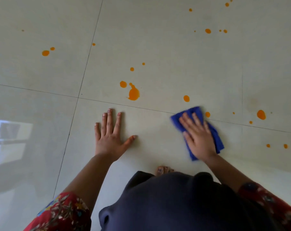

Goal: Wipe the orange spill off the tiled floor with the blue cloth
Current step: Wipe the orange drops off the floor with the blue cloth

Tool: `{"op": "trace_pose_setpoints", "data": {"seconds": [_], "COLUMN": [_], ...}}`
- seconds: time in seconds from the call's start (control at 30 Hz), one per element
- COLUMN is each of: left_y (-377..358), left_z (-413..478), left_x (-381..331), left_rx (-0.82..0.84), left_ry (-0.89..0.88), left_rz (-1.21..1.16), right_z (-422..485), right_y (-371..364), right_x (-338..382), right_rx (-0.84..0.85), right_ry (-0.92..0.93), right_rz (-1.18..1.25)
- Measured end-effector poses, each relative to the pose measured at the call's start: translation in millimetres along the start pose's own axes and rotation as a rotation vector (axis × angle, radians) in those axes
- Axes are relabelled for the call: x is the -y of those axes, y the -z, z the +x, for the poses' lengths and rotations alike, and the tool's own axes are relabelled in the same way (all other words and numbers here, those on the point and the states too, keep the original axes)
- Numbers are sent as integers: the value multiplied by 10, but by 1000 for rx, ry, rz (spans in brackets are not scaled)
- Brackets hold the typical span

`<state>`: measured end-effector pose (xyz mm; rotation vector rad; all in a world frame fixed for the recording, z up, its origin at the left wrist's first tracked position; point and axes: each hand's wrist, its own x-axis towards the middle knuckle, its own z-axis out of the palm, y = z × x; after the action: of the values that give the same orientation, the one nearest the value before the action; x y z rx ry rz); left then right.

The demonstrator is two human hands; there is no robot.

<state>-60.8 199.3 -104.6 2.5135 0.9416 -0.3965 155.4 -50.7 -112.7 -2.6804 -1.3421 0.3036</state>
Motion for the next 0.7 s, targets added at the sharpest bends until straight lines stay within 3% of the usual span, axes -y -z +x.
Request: {"op": "trace_pose_setpoints", "data": {"seconds": [0.07,0.13,0.2,0.3,0.37,0.47,0.53,0.6,0.7], "left_y": [-2,3,-3,34,106,231,312,411,564], "left_z": [2,1,20,13,-1,-24,2,63,129], "left_x": [-2,1,-10,-5,37,119,151,186,222], "left_rx": [-9,-2,28,49,35,-9,-4,17,94], "left_ry": [1,3,15,22,-12,-95,-140,-173,-235], "left_rz": [1,7,25,52,83,128,209,286,385], "right_z": [433,895,1025,342,13,388,920,1259,1007], "right_y": [59,84,19,-98,-38,41,45,-2,-108], "right_x": [-64,191,501,627,356,66,172,489,741], "right_rx": [-86,-125,-103,20,12,-67,-120,-127,-51], "right_ry": [-285,-368,-170,273,236,-121,-260,-242,33], "right_rz": [30,60,53,-63,-29,17,33,63,12]}}
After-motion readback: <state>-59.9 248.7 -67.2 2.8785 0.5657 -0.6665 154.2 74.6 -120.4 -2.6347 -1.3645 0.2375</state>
